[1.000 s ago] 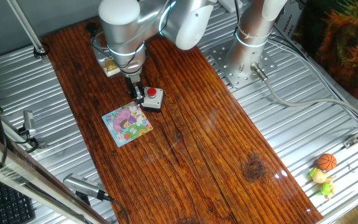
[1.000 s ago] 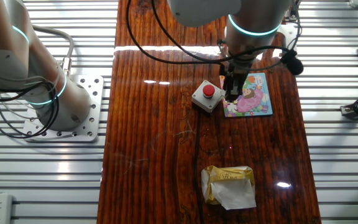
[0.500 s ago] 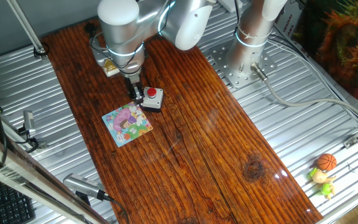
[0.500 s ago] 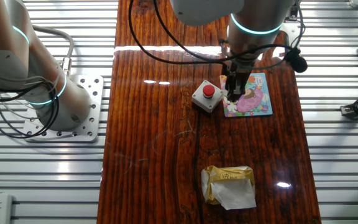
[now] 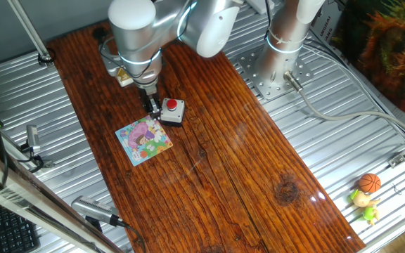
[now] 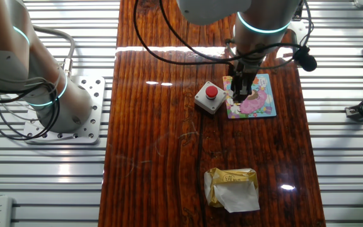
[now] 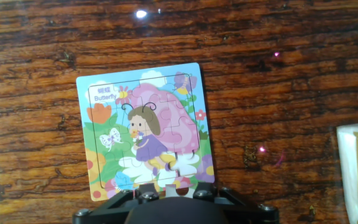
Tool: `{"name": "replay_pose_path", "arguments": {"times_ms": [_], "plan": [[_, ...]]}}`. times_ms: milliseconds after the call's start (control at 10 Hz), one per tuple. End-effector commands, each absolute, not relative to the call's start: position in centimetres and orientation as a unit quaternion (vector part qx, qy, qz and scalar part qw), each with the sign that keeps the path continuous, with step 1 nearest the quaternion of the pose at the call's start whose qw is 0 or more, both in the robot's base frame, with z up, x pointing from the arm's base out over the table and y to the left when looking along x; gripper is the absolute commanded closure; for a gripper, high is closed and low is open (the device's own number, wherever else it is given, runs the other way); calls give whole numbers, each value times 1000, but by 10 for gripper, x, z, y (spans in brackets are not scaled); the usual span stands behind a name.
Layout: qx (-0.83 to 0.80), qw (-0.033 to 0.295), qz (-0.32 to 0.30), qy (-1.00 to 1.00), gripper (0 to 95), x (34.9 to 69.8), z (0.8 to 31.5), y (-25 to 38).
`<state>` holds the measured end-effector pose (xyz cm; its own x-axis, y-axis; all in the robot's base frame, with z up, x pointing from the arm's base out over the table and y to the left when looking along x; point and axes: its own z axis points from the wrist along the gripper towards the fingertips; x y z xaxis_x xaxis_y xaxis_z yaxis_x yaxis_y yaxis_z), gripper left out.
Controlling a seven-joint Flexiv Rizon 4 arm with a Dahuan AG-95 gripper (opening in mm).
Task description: Assemble one piece of a puzzle
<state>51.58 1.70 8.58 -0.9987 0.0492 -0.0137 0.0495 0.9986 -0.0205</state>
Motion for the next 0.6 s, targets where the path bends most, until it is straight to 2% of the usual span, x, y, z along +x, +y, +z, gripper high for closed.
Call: {"name": "replay_pose_path", "arguments": {"times_ms": [100, 600], "plan": [[23, 7, -10, 1000, 760, 517, 87, 17], [15, 9, -9, 1000, 760, 528, 83, 17]]}}
